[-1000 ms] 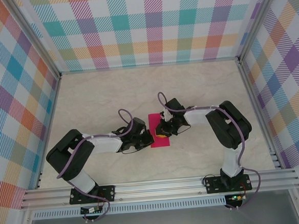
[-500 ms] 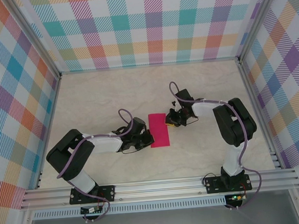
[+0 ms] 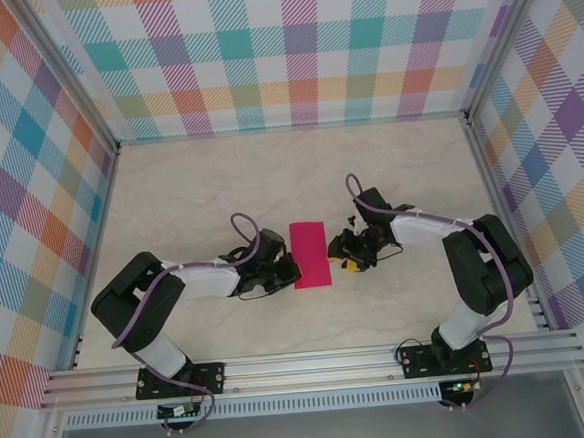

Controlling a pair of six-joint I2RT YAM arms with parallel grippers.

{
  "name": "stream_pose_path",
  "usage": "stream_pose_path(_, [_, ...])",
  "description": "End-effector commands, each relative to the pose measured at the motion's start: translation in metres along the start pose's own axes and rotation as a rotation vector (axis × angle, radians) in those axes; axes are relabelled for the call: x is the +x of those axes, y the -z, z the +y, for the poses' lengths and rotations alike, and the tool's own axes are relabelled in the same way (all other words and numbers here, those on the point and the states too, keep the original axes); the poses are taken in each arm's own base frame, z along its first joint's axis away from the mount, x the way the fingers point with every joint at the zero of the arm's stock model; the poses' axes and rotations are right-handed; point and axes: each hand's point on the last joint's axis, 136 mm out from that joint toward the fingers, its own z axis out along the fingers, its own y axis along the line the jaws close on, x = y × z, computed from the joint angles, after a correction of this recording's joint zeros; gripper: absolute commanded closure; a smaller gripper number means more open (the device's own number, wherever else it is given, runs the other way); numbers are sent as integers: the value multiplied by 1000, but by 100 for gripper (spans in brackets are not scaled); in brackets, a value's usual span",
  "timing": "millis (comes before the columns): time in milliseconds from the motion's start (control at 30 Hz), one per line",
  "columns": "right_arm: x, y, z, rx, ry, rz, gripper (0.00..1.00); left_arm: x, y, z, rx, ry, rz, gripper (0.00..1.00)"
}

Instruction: Fold a paper plane with a square sheet of paper (pick it up from the middle)

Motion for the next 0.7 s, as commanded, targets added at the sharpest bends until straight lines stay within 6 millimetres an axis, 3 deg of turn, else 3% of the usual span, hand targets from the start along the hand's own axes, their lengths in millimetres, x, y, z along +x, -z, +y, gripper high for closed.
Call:
stream_pose_path(0, [25, 4, 5, -9, -32, 65, 53, 22, -7, 45, -168, 60, 73, 99])
stream_pose_path(167, [38, -5, 6, 6, -29, 104, 55, 22, -7, 48, -179, 70, 74, 99])
stream_pose_path(667, [43, -23, 0, 52, -4, 129, 60, 22, -7, 45, -170, 68, 75, 99])
